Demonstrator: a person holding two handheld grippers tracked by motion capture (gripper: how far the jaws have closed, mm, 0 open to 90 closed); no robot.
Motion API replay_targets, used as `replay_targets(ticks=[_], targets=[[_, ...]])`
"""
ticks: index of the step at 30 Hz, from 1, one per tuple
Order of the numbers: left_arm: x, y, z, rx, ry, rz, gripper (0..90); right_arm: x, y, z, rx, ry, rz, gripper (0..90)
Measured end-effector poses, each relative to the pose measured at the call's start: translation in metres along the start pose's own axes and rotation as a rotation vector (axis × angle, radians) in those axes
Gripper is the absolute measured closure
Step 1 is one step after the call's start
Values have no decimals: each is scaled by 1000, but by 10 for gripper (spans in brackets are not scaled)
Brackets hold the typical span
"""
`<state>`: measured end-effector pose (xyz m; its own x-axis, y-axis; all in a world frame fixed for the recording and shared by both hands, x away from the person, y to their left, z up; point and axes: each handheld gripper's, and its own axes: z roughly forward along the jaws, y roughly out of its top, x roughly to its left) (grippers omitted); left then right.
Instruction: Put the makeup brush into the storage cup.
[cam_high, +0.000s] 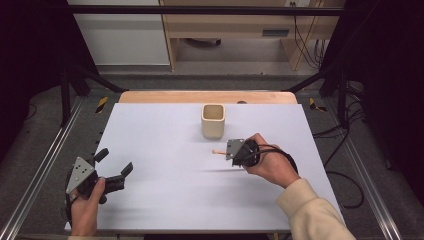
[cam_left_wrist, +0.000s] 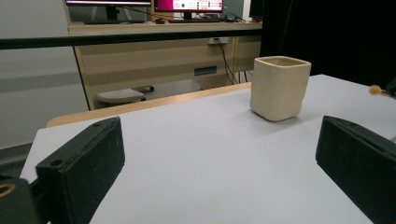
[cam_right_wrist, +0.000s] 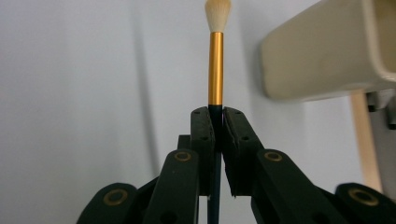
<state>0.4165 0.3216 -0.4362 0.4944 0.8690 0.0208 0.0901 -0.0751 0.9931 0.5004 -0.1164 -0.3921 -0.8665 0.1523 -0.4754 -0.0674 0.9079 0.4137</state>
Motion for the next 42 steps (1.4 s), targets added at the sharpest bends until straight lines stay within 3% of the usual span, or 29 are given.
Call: replay_targets(ticks=[1,5,6,9,13,14,15,16,18,19,23,24,25,30,42], targets=[[0,0,0,1,0,1,5,0,0,0,0,0,0,833],[-1,0,1,-2,1,0,5,0,-3,-7,-88,-110,68,833],[-1,0,1,-2,4,2,5,2,-4,-6,-114,-150,66,833],[-1,0,1,0,5,4,5,3,-5,-5,-147,-185,88,833],[-2,0,1,3,5,12,5,6,-7,-3,-250,-254,159,833],[-3,0,1,3,4,11,5,6,-8,-4,-308,-290,206,833],[-3,0,1,3,4,11,5,6,-8,-4,-308,-290,206,833],[-3,0,1,2,4,12,5,6,-10,-4,-360,-305,254,833],[-3,0,1,1,6,11,5,6,-11,-4,-375,-305,269,833],[-3,0,1,1,8,13,5,8,-14,-2,-419,-309,314,833],[-2,0,0,1,14,12,5,18,-21,1,-502,-336,380,833],[-2,0,0,1,14,12,5,18,-21,1,-502,-336,380,833],[-2,0,0,-1,15,12,5,21,-23,2,-540,-313,422,832],[-4,0,1,-3,6,9,5,23,-25,-1,-626,-292,488,832],[-2,0,0,-13,12,-2,5,23,-26,0,-752,-226,593,832]])
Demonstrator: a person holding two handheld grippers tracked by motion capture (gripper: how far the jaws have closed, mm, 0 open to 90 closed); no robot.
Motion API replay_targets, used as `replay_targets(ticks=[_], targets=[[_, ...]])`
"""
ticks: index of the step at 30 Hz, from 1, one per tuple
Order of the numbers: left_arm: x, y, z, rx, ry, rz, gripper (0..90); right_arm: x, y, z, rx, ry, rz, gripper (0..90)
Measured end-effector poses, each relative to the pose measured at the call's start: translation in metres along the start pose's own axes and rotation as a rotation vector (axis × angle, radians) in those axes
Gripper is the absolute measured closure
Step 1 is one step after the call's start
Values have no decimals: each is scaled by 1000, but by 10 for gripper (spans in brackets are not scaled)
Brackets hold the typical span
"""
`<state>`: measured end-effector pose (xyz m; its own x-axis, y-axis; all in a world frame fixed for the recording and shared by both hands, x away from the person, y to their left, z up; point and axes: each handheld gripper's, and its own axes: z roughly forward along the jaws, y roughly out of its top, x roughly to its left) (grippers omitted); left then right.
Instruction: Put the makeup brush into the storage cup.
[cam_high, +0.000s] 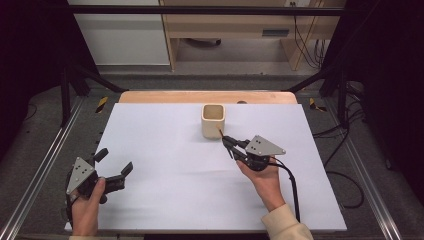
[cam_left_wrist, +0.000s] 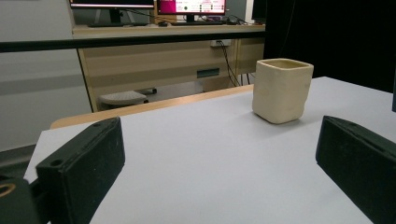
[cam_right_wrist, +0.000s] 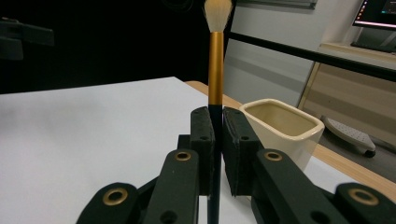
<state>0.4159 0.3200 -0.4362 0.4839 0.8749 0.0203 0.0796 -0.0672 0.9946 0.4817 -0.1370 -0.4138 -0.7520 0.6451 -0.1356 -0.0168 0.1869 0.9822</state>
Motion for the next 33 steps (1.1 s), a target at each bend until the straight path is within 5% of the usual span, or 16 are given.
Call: replay_targets(ticks=[23,33], targets=[[-2,0,1,-1,-9,7,5,-9,-3,-3,-108,21,169,832],[-3,0,1,8,-8,17,6,-13,3,2,-115,2,175,832]])
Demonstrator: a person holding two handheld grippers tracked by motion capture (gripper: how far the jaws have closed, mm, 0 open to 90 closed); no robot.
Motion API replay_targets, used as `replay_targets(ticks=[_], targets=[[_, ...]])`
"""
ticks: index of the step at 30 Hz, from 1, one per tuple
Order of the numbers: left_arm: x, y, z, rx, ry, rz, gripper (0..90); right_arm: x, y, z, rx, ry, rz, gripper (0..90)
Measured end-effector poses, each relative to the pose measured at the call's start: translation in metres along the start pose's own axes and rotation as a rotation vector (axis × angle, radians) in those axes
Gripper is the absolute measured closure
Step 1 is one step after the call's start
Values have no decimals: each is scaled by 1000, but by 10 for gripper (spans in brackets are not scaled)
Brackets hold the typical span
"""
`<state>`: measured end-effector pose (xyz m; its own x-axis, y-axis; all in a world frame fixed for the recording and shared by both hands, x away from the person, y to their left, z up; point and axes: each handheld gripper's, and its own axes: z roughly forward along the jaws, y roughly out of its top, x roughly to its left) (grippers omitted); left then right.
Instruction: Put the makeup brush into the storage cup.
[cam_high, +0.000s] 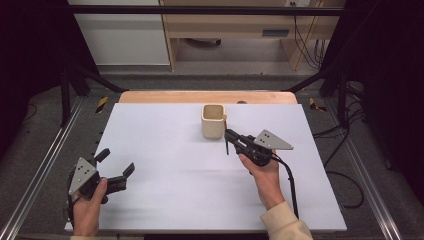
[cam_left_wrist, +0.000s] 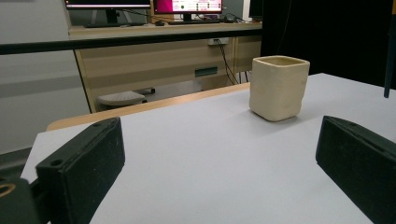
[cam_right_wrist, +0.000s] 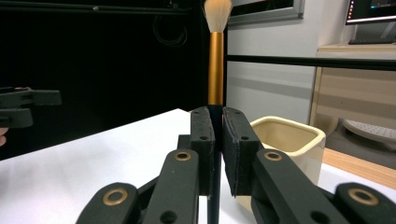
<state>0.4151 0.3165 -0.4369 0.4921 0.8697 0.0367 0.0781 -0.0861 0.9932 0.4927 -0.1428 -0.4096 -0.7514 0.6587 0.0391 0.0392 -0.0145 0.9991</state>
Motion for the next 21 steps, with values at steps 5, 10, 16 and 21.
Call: replay_targets(ticks=[5,10,16,21], targets=[[-1,0,0,2,0,4,5,-1,7,8,14,-8,-17,832],[-1,0,0,1,1,4,5,-4,22,18,32,-22,-32,832],[-1,0,0,4,-1,6,5,-7,38,29,62,-25,-54,832],[0,0,0,2,3,6,5,-11,49,39,84,-38,-66,833]])
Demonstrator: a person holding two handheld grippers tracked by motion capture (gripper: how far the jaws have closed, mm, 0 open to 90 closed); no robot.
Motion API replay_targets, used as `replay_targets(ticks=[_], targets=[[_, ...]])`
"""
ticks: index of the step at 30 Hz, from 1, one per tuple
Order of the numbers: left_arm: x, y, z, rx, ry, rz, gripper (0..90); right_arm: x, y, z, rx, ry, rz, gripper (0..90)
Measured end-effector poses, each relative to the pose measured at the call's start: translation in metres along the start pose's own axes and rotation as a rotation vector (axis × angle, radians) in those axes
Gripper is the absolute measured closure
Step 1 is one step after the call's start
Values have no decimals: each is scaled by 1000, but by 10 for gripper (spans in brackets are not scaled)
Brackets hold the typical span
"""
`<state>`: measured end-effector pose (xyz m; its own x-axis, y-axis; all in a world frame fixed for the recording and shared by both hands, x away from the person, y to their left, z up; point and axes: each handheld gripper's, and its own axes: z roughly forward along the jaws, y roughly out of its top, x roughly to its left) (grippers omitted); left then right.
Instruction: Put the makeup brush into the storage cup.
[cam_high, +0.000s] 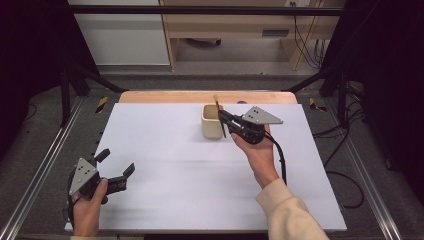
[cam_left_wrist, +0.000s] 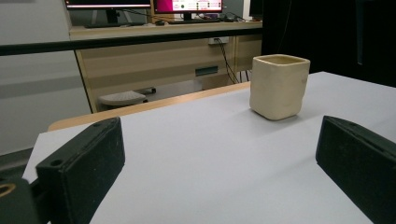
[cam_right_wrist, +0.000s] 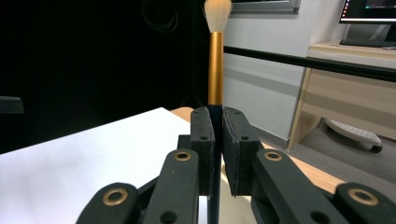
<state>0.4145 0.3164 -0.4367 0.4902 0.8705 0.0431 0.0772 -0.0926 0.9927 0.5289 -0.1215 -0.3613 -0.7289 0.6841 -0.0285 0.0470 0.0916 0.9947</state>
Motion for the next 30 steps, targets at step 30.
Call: replay_targets(ticks=[30], targets=[[1,1,-1,-8,2,1,5,-9,19,33,-21,-57,11,832]])
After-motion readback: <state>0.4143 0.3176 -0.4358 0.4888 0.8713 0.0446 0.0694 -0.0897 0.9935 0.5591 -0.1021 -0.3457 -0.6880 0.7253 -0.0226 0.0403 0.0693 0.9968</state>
